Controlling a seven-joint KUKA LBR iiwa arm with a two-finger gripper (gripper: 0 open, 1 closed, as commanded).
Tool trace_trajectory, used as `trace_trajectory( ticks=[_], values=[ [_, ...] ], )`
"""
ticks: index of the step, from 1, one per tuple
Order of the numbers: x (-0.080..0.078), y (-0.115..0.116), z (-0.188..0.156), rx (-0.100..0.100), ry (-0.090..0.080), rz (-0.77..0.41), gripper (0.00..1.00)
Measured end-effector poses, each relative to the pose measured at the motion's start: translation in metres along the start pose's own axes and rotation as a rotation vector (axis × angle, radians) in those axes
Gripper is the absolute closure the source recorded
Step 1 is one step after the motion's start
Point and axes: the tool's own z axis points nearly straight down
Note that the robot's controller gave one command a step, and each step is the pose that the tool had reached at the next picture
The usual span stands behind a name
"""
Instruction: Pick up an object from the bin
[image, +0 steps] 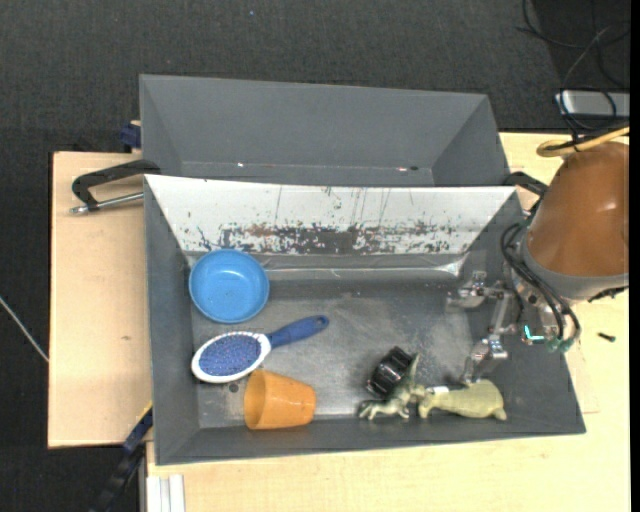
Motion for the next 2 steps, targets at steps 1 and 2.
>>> trace_trajectory(
  ticks=[1,2],
  values=[
    [-0.003,0.017,0.107,0.005,-0.019,0.026,0.0],
    [-0.011,0.09,0.104,0.006,-0.024,-0.152,0.0]
  ],
)
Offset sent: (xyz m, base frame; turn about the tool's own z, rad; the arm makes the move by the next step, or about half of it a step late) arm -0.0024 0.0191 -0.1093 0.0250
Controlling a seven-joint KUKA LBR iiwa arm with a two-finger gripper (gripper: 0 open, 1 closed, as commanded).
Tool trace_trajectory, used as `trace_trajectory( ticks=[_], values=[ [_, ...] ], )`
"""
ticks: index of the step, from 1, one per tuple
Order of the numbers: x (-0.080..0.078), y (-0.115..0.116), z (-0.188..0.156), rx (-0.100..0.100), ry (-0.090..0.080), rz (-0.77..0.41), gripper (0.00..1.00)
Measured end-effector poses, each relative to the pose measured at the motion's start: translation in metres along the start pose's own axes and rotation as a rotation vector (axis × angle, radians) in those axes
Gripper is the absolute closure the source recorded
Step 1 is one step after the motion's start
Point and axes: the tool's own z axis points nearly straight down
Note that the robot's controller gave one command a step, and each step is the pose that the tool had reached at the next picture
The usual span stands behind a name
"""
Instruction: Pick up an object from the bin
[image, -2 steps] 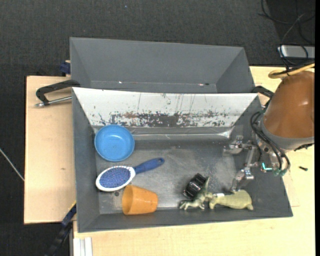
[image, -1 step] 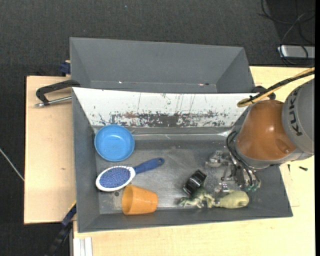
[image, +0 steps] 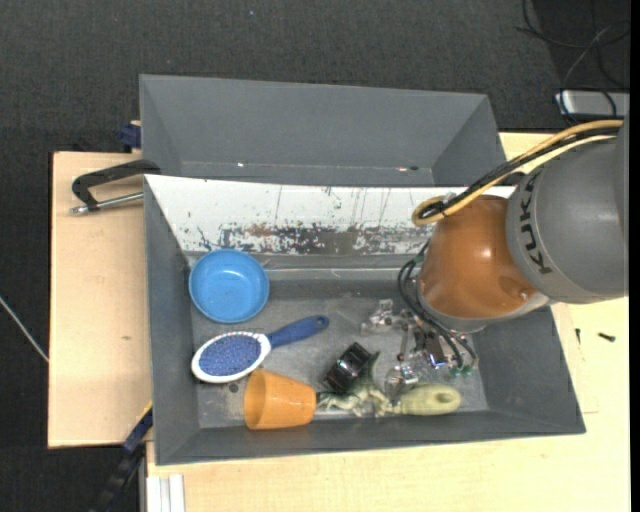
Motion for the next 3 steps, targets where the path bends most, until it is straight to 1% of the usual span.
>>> trace_trajectory(
  ticks=[1,2,3],
  values=[
    [-0.009,0.06,-0.001,0.0,-0.009,-0.166,0.0],
    [-0.052,0.122,0.0,-0.006,0.007,-0.429,0.0],
    [-0.033,0.139,-0.002,-0.012,0.009,-0.758,0.0]
  ],
)
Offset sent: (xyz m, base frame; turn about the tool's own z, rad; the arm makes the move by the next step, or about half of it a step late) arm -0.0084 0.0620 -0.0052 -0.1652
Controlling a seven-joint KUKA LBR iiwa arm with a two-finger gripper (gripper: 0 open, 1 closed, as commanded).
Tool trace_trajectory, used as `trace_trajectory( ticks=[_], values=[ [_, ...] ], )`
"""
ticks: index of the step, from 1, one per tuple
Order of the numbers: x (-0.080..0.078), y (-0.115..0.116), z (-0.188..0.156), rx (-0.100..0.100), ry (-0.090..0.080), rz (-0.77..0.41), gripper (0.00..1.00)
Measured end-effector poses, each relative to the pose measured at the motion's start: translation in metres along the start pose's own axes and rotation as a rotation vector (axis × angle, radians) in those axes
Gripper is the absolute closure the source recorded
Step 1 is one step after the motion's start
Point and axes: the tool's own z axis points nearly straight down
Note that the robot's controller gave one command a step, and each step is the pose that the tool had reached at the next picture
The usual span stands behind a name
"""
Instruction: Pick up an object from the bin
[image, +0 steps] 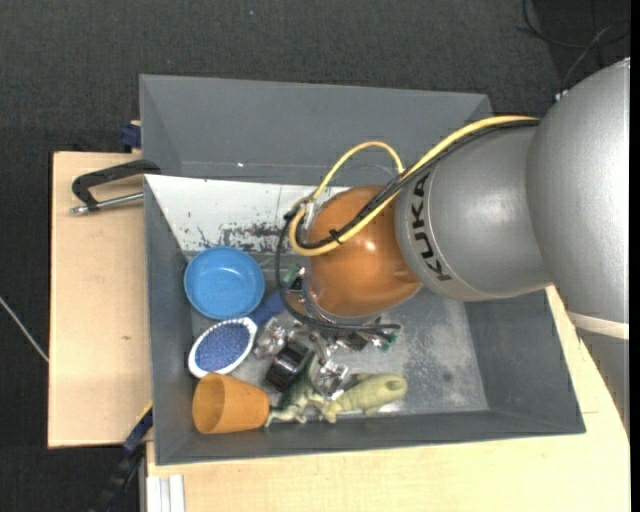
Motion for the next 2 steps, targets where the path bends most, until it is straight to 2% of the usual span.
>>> trace_trajectory(
  ticks=[1,2],
  values=[
    [0.001,0.0,0.0,0.0,0.002,0.001,1.0],
    [-0.014,-0.006,-0.116,0.005,-0.006,-0.229,1.0]
  ],
)
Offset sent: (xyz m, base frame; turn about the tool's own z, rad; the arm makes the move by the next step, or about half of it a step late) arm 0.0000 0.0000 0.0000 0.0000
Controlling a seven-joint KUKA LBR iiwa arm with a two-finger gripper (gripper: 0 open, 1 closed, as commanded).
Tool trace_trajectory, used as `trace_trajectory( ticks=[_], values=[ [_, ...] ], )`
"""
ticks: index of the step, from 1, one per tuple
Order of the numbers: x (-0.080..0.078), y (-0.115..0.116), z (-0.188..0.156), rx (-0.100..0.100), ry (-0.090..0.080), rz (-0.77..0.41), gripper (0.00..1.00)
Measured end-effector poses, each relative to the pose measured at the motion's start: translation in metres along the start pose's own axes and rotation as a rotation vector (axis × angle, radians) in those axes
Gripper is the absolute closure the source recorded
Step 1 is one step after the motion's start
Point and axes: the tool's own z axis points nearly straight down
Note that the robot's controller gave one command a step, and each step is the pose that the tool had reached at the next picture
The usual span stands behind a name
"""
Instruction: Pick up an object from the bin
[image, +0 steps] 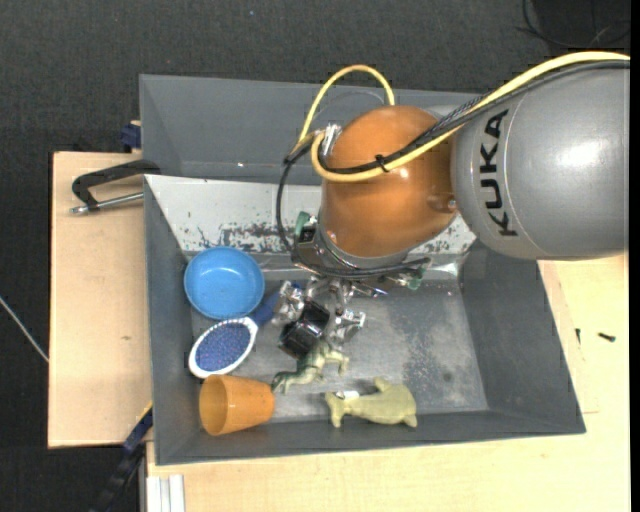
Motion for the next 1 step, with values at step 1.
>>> trace_trajectory(
  ticks=[1],
  values=[
    [0.0626,-0.0356,-0.047,-0.003,0.005,-0.211,1.0]
  ],
)
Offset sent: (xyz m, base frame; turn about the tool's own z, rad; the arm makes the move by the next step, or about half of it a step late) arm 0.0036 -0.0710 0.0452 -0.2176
